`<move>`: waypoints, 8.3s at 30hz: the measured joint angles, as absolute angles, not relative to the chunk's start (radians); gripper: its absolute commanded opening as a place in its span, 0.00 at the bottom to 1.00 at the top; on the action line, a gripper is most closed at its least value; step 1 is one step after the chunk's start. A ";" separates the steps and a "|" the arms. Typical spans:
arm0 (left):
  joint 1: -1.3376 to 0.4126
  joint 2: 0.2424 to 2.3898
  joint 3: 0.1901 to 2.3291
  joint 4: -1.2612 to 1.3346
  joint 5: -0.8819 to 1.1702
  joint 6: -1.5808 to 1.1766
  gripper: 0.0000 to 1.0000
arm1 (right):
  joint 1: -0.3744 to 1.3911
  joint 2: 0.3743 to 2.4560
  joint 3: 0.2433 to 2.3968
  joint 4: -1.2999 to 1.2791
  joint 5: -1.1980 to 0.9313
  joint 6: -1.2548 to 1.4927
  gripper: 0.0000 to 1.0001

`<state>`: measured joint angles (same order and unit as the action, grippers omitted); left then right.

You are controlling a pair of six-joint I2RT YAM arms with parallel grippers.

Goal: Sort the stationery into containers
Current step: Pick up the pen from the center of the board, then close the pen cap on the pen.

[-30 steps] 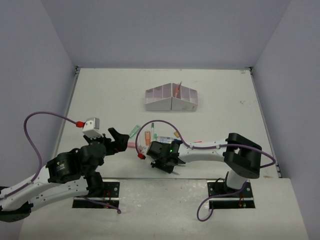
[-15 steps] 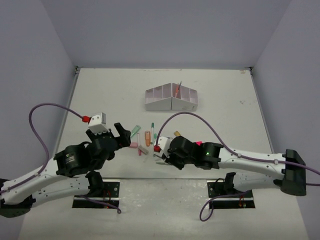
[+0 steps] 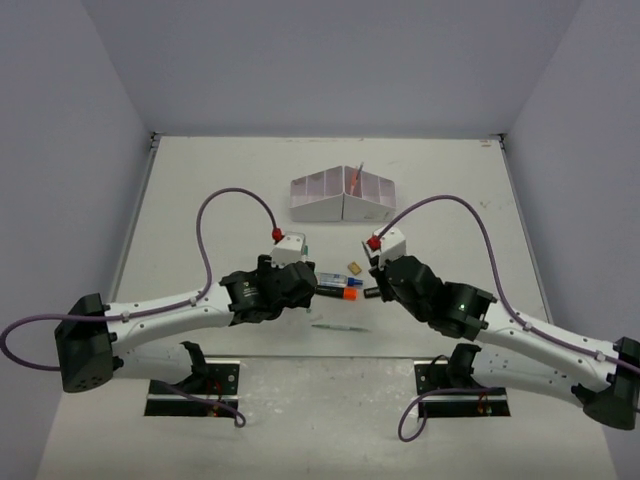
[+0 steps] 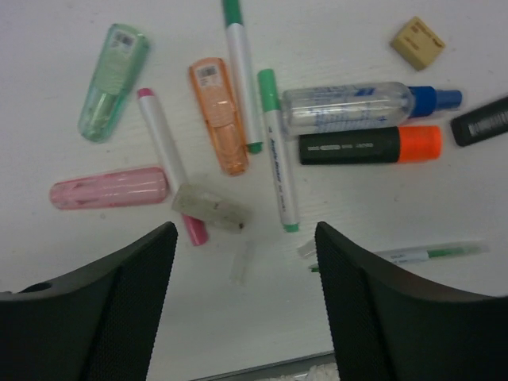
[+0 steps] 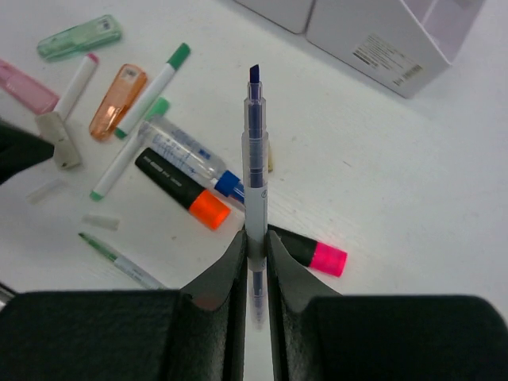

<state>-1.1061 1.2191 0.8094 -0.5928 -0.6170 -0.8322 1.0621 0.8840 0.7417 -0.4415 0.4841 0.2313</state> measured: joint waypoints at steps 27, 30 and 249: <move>-1.106 1.390 0.698 -0.502 -0.413 -0.786 0.24 | 1.039 0.667 0.667 -0.494 0.538 0.444 0.00; -1.106 1.391 0.684 -0.491 -0.410 -0.790 0.24 | 1.039 0.666 0.667 -0.497 0.529 0.444 0.00; -1.109 0.859 0.460 0.731 0.000 -0.668 0.28 | 1.132 0.756 0.617 0.162 -0.042 0.535 0.00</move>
